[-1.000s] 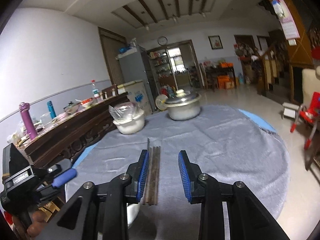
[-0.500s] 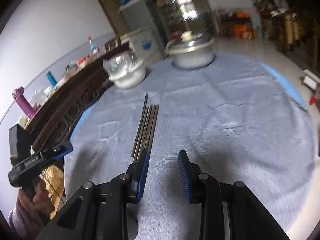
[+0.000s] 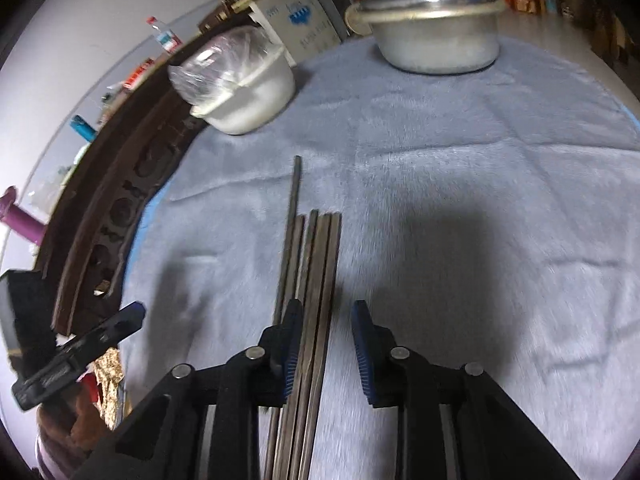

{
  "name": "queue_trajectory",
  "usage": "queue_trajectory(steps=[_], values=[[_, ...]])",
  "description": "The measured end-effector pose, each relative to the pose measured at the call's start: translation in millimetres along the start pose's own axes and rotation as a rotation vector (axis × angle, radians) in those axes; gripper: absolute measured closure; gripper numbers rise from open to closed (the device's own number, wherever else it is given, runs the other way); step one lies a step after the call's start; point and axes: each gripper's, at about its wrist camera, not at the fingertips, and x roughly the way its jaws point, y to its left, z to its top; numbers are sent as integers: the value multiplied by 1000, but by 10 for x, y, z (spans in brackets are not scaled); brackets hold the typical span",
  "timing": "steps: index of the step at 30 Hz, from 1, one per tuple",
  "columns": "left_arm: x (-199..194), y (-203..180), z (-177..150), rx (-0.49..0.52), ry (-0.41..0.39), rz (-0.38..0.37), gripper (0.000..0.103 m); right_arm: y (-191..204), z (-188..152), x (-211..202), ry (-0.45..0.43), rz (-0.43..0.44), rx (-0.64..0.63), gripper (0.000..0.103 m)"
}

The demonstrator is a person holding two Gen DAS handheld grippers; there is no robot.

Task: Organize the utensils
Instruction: 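Grasp one dark chopstick with the right gripper while the left gripper grasps another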

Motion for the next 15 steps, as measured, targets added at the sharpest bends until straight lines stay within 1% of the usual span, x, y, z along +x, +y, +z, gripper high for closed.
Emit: queue_trajectory(steps=[1, 5, 8, 10, 13, 15], values=[[41, 18, 36, -5, 6, -2, 63, -10, 39, 48, 5, 0, 6, 80], [165, 73, 150, -11, 28, 2, 63, 20, 176, 197, 20, -11, 7, 81], [256, 110, 262, -18, 35, 6, 63, 73, 223, 324, 46, -56, -18, 83], [313, 123, 335, -21, 36, 9, 63, 122, 221, 406, 59, -104, -48, 86], [384, 121, 423, -13, 39, 12, 63, 156, 236, 409, 65, -130, -81, 87], [437, 105, 474, -4, 46, 21, 63, 151, 244, 397, 69, -173, -105, 90]])
